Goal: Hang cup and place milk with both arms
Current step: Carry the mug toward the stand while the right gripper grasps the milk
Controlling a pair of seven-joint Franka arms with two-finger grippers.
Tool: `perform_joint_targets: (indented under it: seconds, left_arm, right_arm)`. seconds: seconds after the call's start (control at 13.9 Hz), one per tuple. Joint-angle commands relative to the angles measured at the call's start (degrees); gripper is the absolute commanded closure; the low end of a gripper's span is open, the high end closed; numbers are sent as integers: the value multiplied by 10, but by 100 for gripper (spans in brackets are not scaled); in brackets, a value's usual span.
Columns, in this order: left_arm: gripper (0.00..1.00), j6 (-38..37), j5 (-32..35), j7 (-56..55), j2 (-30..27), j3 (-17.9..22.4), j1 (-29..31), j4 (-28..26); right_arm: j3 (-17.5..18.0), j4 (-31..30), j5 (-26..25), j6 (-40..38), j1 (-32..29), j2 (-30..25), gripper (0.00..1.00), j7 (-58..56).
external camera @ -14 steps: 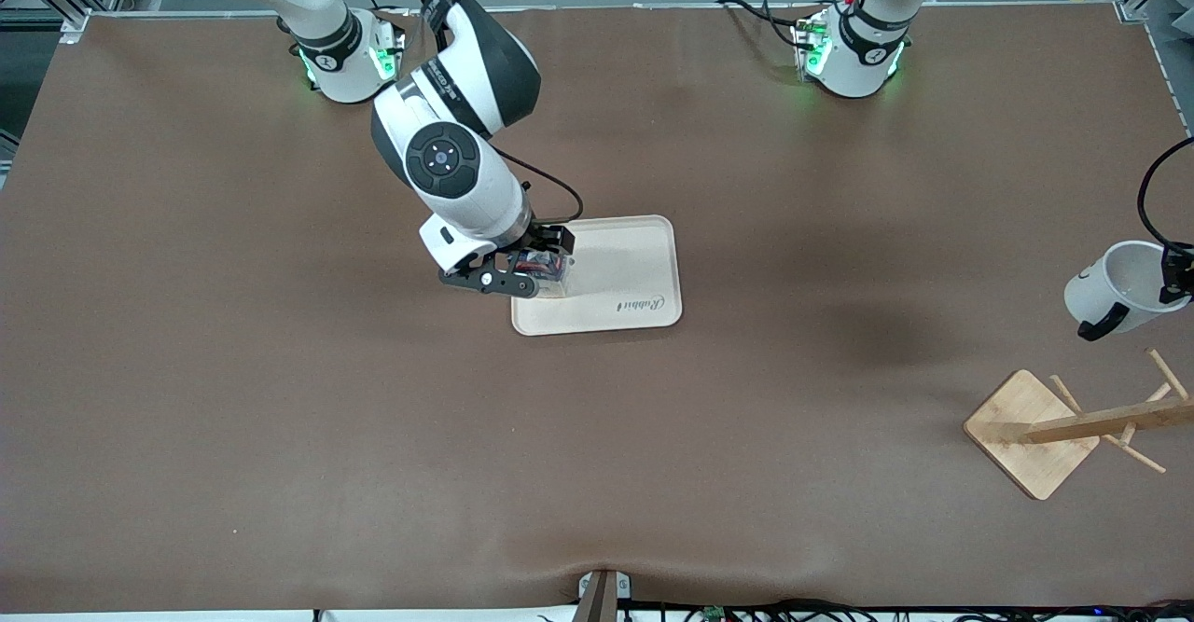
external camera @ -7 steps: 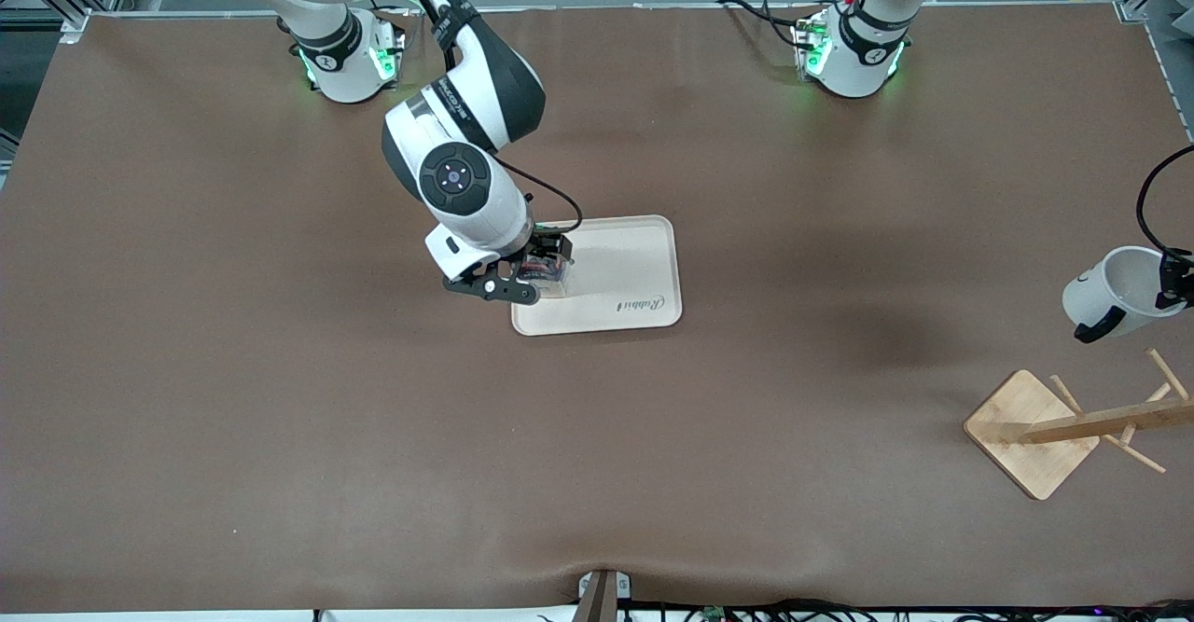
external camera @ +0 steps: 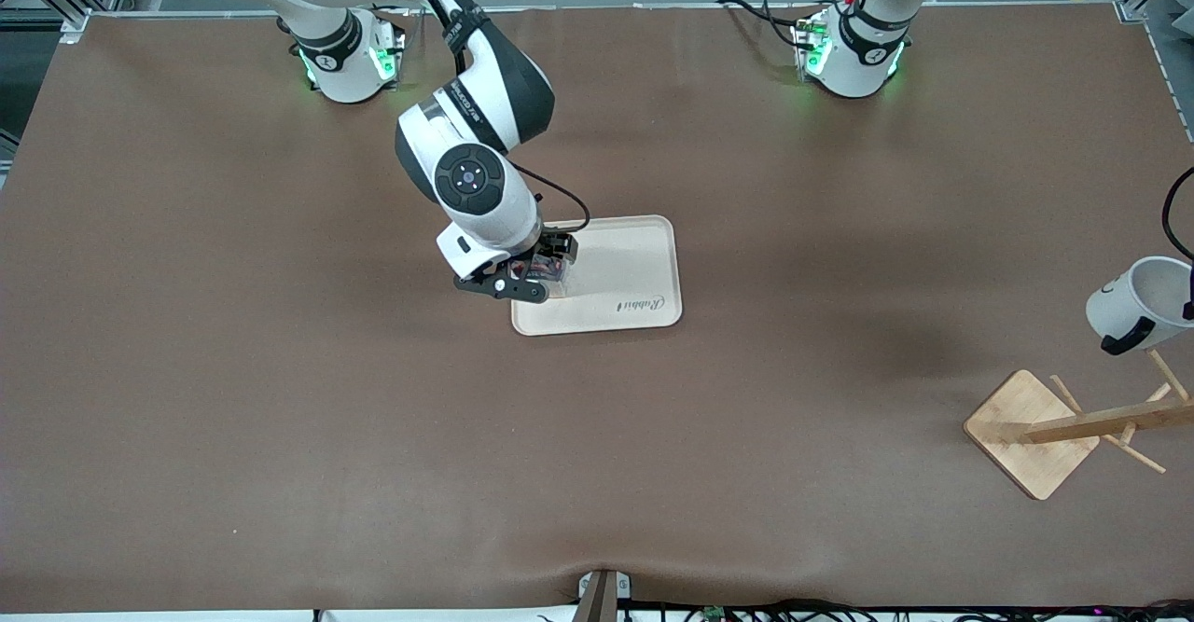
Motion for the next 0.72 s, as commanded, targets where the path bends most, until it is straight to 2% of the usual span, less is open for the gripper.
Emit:
perform_joint_targets:
  seconds: [0.0, 0.07, 0.14, 0.29, 0.57, 0.65]
  left_arm:
    - [100, 7, -7, 22, 19, -3, 3, 32]
    - [100, 18, -7, 23, 19, -2, 4, 32]
    - [100, 26, -7, 23, 21, 4, 4, 32]
    - [100, 45, -8, 23, 30, 10, 4, 33]
    - [100, 76, -11, 13, 51, 21, 4, 33]
    - [73, 83, -11, -3, 56, 21, 3, 33]
  right_arm:
    - [-3, -8, -9, 2, 3, -4, 66, 11]
    - [-3, -6, -9, 1, 0, -5, 68, 10]
    - [-3, -6, -9, -1, -4, -7, 76, 10]
    - [-7, 14, -10, -26, -10, -14, 81, 7]
    - [-6, 129, -10, -185, -74, -16, 79, -18]
    - [-6, 145, -9, -214, -95, -18, 79, -42]
